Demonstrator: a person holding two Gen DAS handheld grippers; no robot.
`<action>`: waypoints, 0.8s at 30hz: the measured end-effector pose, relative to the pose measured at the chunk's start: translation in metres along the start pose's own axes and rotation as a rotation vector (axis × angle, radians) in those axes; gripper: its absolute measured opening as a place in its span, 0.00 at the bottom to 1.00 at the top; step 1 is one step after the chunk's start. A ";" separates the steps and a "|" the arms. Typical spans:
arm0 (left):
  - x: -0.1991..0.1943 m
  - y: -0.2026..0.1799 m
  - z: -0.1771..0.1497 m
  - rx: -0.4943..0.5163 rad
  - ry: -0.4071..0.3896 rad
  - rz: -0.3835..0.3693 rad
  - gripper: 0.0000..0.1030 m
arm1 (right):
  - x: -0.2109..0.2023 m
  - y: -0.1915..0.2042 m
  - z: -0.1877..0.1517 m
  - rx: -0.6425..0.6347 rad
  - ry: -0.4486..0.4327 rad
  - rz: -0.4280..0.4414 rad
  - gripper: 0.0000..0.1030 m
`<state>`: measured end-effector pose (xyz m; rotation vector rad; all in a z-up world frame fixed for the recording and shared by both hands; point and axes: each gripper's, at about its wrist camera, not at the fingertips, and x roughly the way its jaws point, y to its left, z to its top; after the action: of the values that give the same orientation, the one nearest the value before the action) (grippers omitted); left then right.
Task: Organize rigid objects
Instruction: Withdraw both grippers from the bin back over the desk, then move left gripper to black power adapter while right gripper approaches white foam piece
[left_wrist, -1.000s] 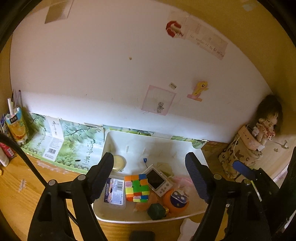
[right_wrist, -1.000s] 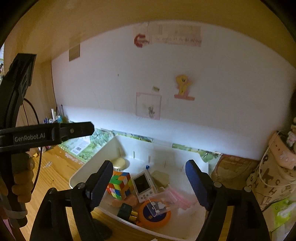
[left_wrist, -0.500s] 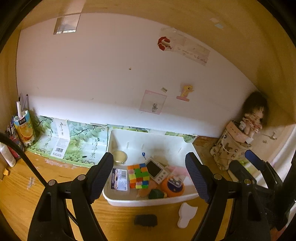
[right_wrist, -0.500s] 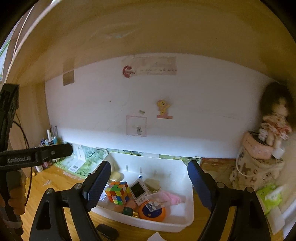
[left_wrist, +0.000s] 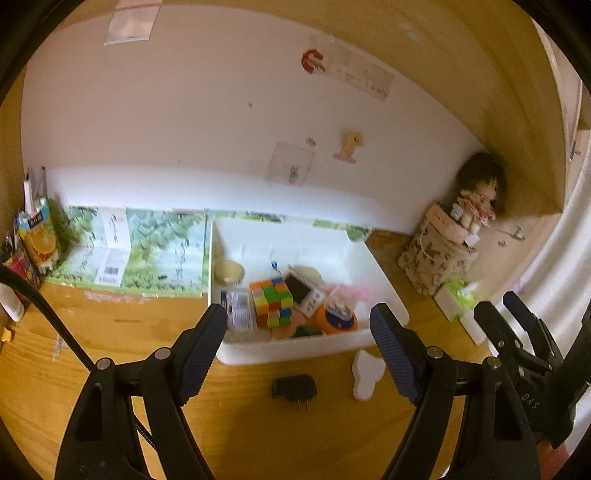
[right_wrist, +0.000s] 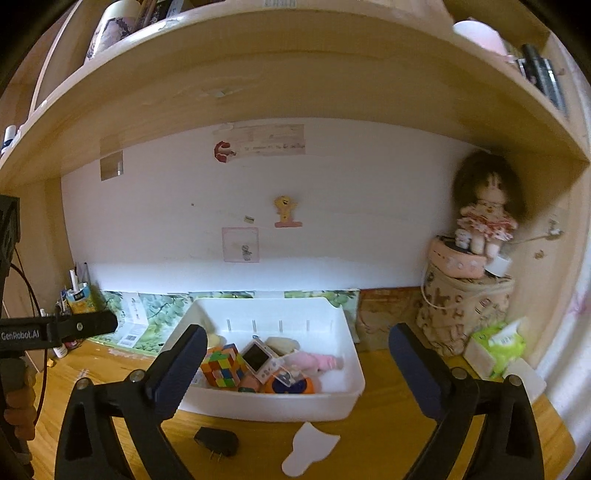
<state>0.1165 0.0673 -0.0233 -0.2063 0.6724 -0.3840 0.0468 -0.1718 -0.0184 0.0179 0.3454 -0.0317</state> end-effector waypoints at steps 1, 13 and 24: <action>0.000 0.001 -0.002 0.002 0.009 -0.004 0.80 | -0.003 0.001 -0.003 0.001 0.003 -0.009 0.96; 0.021 0.002 -0.036 0.012 0.192 -0.018 0.80 | -0.013 0.003 -0.043 -0.033 0.089 -0.054 0.96; 0.072 -0.006 -0.059 0.017 0.362 0.059 0.80 | 0.023 -0.008 -0.079 -0.128 0.230 0.007 0.96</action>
<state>0.1280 0.0285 -0.1073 -0.1007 1.0285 -0.3733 0.0409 -0.1784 -0.1009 -0.1048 0.5764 -0.0009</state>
